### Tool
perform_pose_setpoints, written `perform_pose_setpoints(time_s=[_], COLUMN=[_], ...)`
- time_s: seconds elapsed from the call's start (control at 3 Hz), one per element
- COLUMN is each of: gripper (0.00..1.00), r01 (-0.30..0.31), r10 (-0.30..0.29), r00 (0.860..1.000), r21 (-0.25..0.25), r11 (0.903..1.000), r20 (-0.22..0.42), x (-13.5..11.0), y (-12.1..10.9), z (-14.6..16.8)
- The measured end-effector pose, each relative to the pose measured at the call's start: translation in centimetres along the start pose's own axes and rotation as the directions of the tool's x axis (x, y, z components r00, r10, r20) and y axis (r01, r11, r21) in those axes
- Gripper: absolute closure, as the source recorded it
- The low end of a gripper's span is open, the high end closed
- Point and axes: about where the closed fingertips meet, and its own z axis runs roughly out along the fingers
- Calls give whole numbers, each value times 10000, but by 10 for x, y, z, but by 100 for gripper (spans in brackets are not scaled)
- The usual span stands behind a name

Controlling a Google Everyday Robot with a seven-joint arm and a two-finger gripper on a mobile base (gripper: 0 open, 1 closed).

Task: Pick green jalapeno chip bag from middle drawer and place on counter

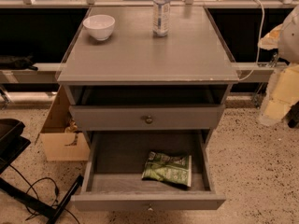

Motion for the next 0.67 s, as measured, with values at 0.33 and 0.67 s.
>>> perform_pose_setpoints(time_s=[0.33, 0.67], gripper=[0, 0], r01=[-1, -439], r10=[1, 444], r00=[10000, 9982], r21=[0, -128], r11=[10000, 9990], r20=[1, 391], x=[0, 13], y=[0, 15], z=[0, 34])
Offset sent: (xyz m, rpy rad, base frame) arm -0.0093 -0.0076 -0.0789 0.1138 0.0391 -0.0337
